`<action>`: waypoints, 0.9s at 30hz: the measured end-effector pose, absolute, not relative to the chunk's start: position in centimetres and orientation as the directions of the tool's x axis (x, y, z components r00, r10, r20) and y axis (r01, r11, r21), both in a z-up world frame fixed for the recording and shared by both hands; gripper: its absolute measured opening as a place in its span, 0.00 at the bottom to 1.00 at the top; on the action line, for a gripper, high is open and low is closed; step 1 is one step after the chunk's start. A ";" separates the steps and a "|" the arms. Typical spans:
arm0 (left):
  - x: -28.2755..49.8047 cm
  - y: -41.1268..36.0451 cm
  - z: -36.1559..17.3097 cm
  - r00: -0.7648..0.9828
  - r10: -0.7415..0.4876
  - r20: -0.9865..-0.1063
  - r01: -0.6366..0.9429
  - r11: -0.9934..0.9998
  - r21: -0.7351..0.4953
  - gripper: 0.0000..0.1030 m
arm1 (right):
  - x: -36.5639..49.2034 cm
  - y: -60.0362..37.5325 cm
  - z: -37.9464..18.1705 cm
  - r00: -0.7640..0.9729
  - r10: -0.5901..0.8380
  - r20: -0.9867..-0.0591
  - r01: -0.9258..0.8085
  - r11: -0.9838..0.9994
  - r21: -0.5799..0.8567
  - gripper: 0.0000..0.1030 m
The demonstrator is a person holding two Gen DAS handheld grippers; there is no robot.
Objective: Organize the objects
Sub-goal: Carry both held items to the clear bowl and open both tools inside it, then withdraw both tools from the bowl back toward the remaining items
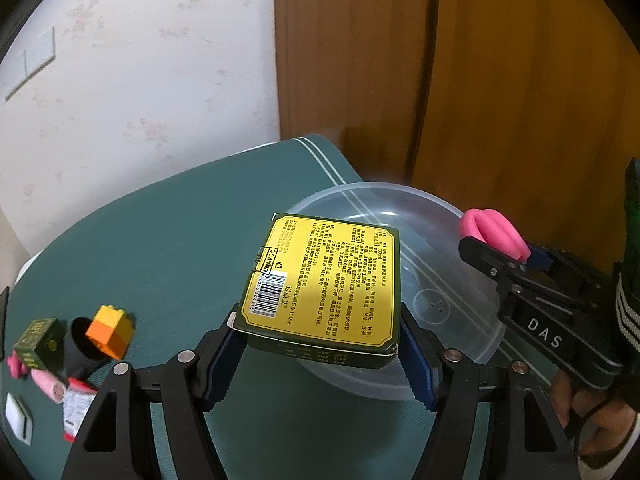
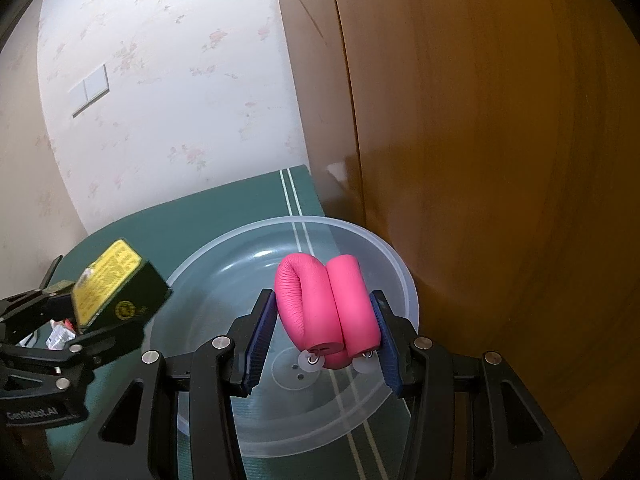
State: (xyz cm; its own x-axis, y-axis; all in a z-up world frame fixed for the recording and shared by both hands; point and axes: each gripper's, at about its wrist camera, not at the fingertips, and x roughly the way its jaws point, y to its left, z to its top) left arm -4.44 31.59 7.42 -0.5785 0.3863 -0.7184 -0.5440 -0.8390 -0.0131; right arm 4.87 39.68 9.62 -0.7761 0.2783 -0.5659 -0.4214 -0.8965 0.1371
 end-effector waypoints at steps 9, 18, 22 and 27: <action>-5.1 32.3 6.7 -0.546 0.421 -0.724 -0.555 -0.829 -0.063 0.87 | 4.9 40.2 9.3 -0.771 0.285 -0.569 -0.439 -0.886 0.151 0.48; -5.1 31.0 6.9 -0.563 0.409 -0.718 -0.521 -0.850 -0.075 0.87 | 5.1 40.5 9.3 -0.773 0.291 -0.564 -0.447 -0.880 0.159 0.48; -4.9 30.5 6.9 -0.570 0.399 -0.718 -0.511 -0.857 -0.070 0.89 | 4.9 40.4 9.3 -0.773 0.293 -0.563 -0.447 -0.881 0.155 0.48; -4.7 30.0 6.8 -0.574 0.390 -0.720 -0.499 -0.864 -0.070 0.93 | 5.0 40.2 9.4 -0.785 0.280 -0.553 -0.432 -0.887 0.165 0.48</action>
